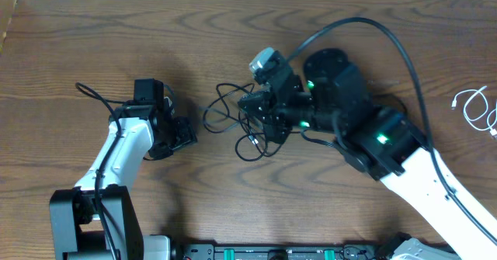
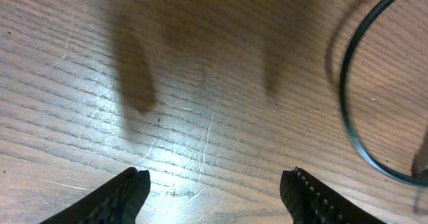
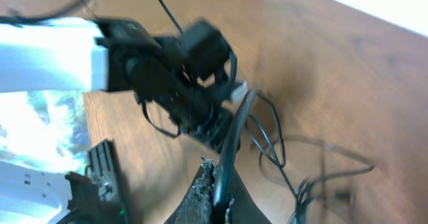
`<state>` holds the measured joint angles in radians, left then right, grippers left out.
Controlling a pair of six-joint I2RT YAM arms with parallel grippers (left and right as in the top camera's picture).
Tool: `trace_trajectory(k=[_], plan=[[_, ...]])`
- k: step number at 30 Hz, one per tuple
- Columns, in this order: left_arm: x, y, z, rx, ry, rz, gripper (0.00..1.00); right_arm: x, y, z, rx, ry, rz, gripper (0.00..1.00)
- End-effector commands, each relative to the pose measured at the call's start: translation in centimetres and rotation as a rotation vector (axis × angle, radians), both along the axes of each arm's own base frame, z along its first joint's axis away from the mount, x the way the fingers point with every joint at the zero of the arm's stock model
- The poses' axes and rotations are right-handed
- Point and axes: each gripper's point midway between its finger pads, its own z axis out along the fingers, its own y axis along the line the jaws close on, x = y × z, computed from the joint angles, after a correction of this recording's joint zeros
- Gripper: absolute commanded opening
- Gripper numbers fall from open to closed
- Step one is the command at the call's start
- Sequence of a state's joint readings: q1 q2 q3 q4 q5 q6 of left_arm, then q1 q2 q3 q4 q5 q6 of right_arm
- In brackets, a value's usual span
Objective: Untangle cables
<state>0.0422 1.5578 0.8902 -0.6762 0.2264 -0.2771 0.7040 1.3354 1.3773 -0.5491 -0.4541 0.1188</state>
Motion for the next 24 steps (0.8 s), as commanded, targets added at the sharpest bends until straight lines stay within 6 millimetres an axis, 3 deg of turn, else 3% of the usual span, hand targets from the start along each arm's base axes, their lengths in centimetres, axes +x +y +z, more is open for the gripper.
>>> trace_trajectory(k=[1, 7, 11, 13, 19, 24], plan=[[-0.1, 0.1, 0.0, 0.002, 0.002, 0.004, 0.68, 0.1, -1.2, 3.2, 0.015, -0.164, -0.02, 0.01], [-0.1, 0.1, 0.0, 0.003, 0.002, 0.004, 0.68, 4.1, -3.8, 5.0, -0.019, -0.287, -0.28, 0.01], [-0.1, 0.1, 0.0, 0.003, 0.002, 0.004, 0.69, 7.8, -7.9, 6.0, -0.022, -0.299, -0.632, 0.01], [-0.1, 0.1, 0.0, 0.003, 0.002, 0.004, 0.68, 8.6, -9.1, 6.7, 0.004, -0.309, -0.727, 0.01], [-0.1, 0.1, 0.0, 0.002, 0.002, 0.004, 0.68, 8.1, -10.0, 13.3, 0.156, -0.5, -0.746, 0.01], [-0.1, 0.1, 0.0, 0.003, 0.002, 0.004, 0.68, 7.0, -13.7, 17.7, 0.206, -0.639, -0.856, 0.01]])
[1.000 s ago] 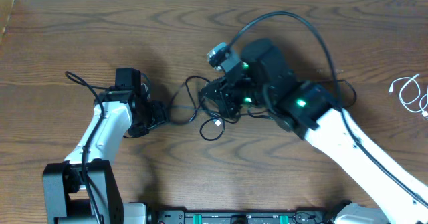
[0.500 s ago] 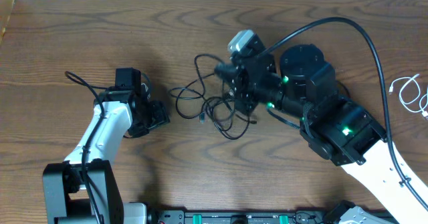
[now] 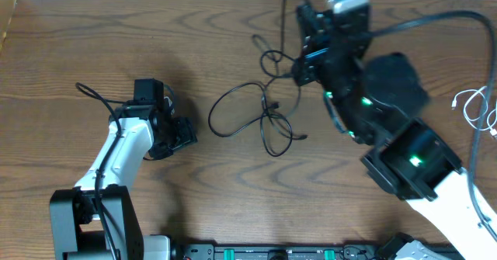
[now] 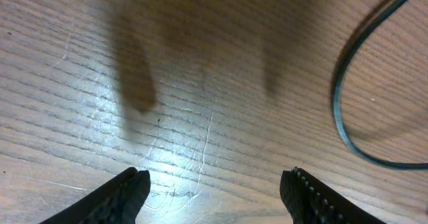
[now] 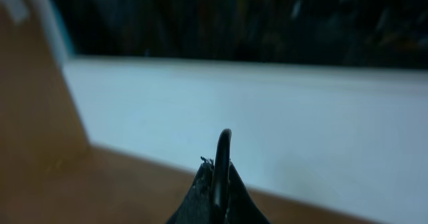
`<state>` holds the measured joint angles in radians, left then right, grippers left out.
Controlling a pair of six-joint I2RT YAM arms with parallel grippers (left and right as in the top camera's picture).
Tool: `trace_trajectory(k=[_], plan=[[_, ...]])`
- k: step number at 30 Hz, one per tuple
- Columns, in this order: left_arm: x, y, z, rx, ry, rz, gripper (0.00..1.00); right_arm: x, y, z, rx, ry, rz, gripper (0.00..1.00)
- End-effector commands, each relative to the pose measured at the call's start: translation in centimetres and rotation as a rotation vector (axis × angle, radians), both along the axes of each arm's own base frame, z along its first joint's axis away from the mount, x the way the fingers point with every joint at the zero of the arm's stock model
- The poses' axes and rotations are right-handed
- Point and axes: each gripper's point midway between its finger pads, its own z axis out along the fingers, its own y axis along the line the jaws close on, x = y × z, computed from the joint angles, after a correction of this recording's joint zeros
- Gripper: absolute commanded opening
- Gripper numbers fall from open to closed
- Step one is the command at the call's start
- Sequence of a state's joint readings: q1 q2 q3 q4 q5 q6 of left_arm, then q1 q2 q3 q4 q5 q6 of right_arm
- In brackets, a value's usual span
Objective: Untangle cables
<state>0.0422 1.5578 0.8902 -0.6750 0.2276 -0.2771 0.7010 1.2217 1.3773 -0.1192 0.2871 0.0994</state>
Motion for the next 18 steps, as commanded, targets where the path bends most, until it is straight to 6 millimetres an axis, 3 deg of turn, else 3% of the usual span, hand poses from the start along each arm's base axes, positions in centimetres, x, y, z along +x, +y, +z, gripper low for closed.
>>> trace_trajectory(k=[1, 5, 8, 10, 15, 18], plan=[[-0.1, 0.1, 0.0, 0.003, 0.003, 0.004, 0.69, -1.3, -5.4, 4.6, 0.013, -0.128, -0.181, 0.01], [-0.1, 0.1, 0.0, 0.003, 0.003, 0.004, 0.69, -1.4, -10.0, 5.7, -0.002, -0.156, -0.375, 0.01], [-0.1, 0.1, 0.0, 0.003, 0.003, 0.004, 0.69, -1.4, -14.2, 5.4, 0.009, -0.132, -0.569, 0.01], [-0.1, 0.1, 0.0, 0.003, 0.003, 0.004, 0.69, -1.3, -15.9, 4.7, -0.002, -0.104, -0.654, 0.01], [-0.1, -0.1, 0.0, -0.007, 0.002, 0.002, 0.68, -0.8, -16.4, 1.3, -0.094, 0.016, -0.667, 0.01], [0.0, -2.2, 0.5, -0.123, -0.021, -0.071, 0.69, -0.9, -16.5, -0.6, -0.139, 0.081, -0.665, 0.01]])
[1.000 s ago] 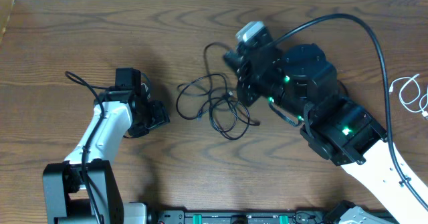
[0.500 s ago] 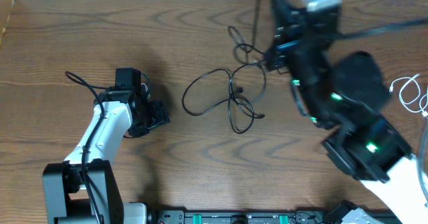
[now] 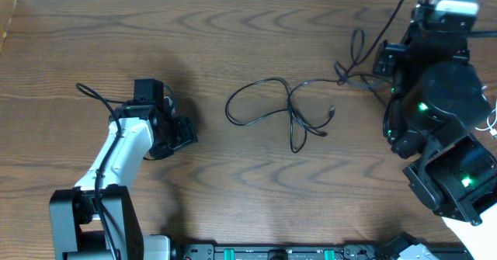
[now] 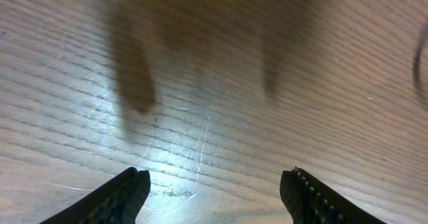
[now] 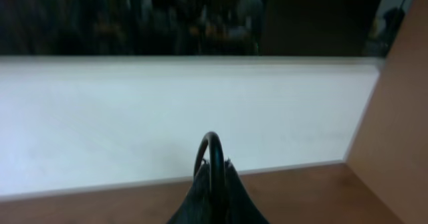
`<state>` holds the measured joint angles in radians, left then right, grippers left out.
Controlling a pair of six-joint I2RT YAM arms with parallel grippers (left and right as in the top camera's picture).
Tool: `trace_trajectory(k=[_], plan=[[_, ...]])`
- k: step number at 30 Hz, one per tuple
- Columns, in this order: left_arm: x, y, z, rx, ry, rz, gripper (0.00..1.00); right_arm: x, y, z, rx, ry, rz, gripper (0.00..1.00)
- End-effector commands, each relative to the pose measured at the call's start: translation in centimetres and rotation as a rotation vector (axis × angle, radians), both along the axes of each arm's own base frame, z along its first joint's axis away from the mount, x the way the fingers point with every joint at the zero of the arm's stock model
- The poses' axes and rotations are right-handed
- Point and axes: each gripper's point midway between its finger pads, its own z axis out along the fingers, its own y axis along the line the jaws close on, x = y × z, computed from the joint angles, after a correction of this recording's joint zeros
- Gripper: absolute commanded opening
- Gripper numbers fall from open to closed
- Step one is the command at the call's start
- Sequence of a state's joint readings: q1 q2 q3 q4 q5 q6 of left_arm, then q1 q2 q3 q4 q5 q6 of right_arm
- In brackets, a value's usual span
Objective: Untangle cables
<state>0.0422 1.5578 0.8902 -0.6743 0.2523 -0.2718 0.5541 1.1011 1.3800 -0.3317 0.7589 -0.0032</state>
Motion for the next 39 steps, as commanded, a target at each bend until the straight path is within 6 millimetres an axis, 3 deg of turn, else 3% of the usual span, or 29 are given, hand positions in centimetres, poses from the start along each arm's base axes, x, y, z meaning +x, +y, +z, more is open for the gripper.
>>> trace_trajectory(k=[1, 6, 9, 14, 20, 25, 28, 31, 36, 39], plan=[[0.0, -2.8, 0.8, -0.163, -0.03, -0.096, 0.69, -0.4, -1.0, -0.6, 0.023, 0.026, -0.051, 0.01], [-0.1, -8.8, 4.2, -0.519, -0.097, -0.216, 0.74, -0.5, -1.1, -1.7, 0.017, 0.068, -0.054, 0.01], [0.3, -10.5, 4.8, -0.554, -0.129, -0.258, 0.74, -0.4, -0.8, -2.0, 0.013, 0.081, -0.032, 0.01], [1.5, -12.5, 4.1, -0.473, -0.113, -0.174, 0.74, -0.1, 1.2, -2.6, 0.015, 0.109, 0.083, 0.01], [1.4, -14.3, 2.5, -0.319, -0.056, 0.017, 0.74, 0.0, 1.3, -3.0, 0.063, 0.114, 0.081, 0.01], [2.7, -16.5, 2.7, -0.279, -0.12, 0.193, 0.74, 0.1, 2.0, -3.2, 0.081, 0.121, 0.12, 0.01], [3.3, -17.8, 3.1, -0.27, -0.18, 0.208, 0.74, 0.1, 2.1, -3.3, 0.079, 0.127, 0.125, 0.01], [2.8, -18.9, 2.3, -0.265, -0.157, 0.298, 0.74, 0.0, 2.1, -3.5, 0.075, 0.136, 0.125, 0.01], [3.3, -20.6, 0.4, -0.302, -0.123, 0.376, 0.8, 0.0, 2.1, -3.7, 0.071, 0.143, 0.125, 0.01], [4.2, -21.2, -0.7, -0.33, -0.12, 0.426, 0.9, 0.0, 2.2, -3.8, 0.069, 0.15, 0.133, 0.01]])
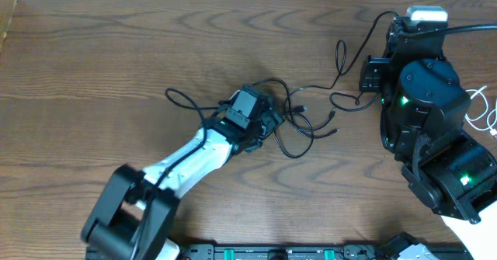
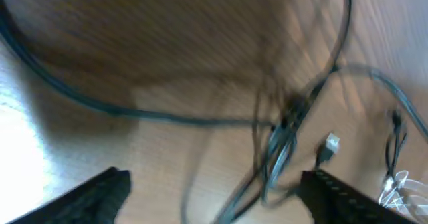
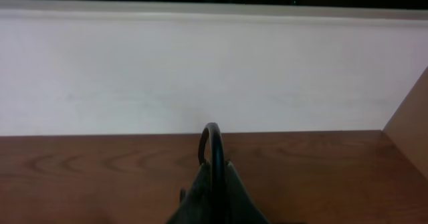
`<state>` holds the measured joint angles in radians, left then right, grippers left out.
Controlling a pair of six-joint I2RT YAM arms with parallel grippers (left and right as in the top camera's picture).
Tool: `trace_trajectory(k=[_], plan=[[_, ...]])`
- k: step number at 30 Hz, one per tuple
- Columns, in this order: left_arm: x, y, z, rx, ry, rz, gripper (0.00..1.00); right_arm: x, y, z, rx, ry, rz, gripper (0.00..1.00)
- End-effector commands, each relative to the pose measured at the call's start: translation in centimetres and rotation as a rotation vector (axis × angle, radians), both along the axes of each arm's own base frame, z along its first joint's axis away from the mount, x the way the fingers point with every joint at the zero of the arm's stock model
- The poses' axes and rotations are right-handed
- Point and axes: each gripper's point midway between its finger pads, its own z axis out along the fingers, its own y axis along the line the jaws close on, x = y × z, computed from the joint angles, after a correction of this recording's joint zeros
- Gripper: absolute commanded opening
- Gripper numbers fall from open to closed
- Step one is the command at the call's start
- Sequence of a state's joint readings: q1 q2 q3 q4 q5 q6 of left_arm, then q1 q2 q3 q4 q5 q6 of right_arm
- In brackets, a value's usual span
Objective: Untangle cables
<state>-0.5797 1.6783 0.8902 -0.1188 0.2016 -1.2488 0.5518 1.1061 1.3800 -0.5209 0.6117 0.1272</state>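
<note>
A black cable tangle [image 1: 299, 122] lies on the wooden table at mid-table, with one strand running right and up to my right gripper [image 1: 371, 72]. In the right wrist view my right gripper [image 3: 212, 174] is shut on a black cable loop [image 3: 212, 138], held above the table. My left gripper [image 1: 262, 122] sits at the tangle's left side. Its fingers [image 2: 107, 189] stand wide apart, open, with blurred cable strands [image 2: 281, 140] and a small plug [image 2: 329, 142] lying between and ahead of them.
A white cable [image 1: 483, 109] lies at the table's right edge, beside the right arm. The table's back edge [image 3: 200, 134] meets a white wall just beyond the right gripper. A black rail runs along the front edge [image 1: 272, 252].
My left arm has moved from the table's left side to the tangle in the middle, still open. The right gripper stays at the far right, shut on the cable; the tangle's loops have shifted a little.
My right gripper was shut on the cable at the tangle in mid-table, then held it near the back edge, then at the far right with the cable drawn out. The left gripper stayed open at the left until now, when it stands at the tangle.
</note>
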Motion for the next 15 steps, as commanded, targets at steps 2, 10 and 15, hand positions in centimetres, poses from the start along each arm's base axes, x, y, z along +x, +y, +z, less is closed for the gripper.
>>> trace_trajectory(k=[2, 10, 15], plan=[[1.1, 0.2, -1.8, -0.02, 0.031, 0.124, 0.91, 0.0, 0.2, 0.2, 0.023, 0.001, 0.013, 0.01], [1.8, 0.2, -4.7, -0.043, 0.09, 0.25, 0.63, -0.2, 0.0, -0.5, 0.03, 0.03, 0.006, 0.01], [1.0, 0.7, -7.1, 0.004, 0.138, 0.249, 0.39, -0.2, 0.0, -0.6, 0.028, 0.032, 0.006, 0.01]])
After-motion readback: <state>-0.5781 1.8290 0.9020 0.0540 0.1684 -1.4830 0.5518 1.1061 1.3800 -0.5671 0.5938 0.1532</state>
